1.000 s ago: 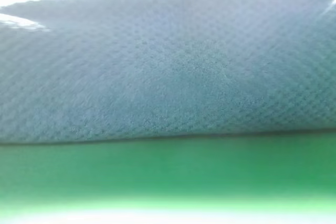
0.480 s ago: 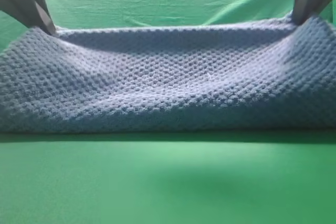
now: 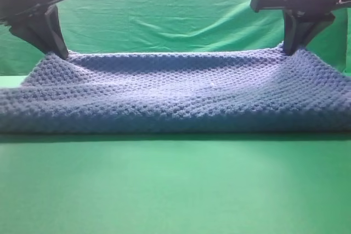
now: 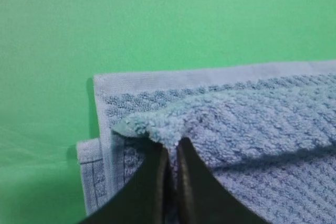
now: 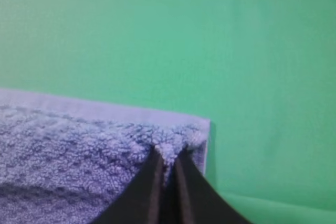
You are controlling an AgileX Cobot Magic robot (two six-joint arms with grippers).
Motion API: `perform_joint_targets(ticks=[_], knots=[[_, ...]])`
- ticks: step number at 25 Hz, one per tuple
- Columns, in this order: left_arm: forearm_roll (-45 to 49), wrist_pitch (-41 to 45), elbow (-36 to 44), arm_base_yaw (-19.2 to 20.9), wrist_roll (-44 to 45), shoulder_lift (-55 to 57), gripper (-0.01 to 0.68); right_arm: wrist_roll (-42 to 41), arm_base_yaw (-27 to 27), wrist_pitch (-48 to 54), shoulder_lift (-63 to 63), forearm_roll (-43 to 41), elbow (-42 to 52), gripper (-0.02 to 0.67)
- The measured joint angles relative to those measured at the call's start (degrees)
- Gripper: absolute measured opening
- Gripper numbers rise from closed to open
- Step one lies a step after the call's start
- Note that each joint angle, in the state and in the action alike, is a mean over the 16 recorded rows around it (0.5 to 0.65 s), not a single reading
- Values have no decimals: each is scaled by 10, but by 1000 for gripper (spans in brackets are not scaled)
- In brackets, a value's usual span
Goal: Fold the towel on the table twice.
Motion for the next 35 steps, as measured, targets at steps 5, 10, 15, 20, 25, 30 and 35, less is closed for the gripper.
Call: perform_joint_targets(ticks=[5, 10, 15, 20, 25, 30, 35], knots=[[4, -14, -2, 0, 0, 3, 220, -2, -4, -6, 6, -1, -11, 234], [12, -13, -4, 0, 0, -17, 408, -4, -6, 4, -20, -3, -12, 427], [22, 8, -12, 0, 0, -64, 488, -4, -6, 38, -78, -4, -13, 530], [32, 44, -22, 0, 1, -137, 362, -4, -6, 91, -166, -3, -13, 436], [40, 86, -31, 0, 11, -222, 166, -5, -6, 150, -269, -1, -13, 241], [43, 126, -32, 0, 35, -309, 38, -19, -6, 199, -375, 9, -13, 90], [43, 155, -15, 0, 63, -403, 0, -56, -6, 229, -478, 35, -3, 9]])
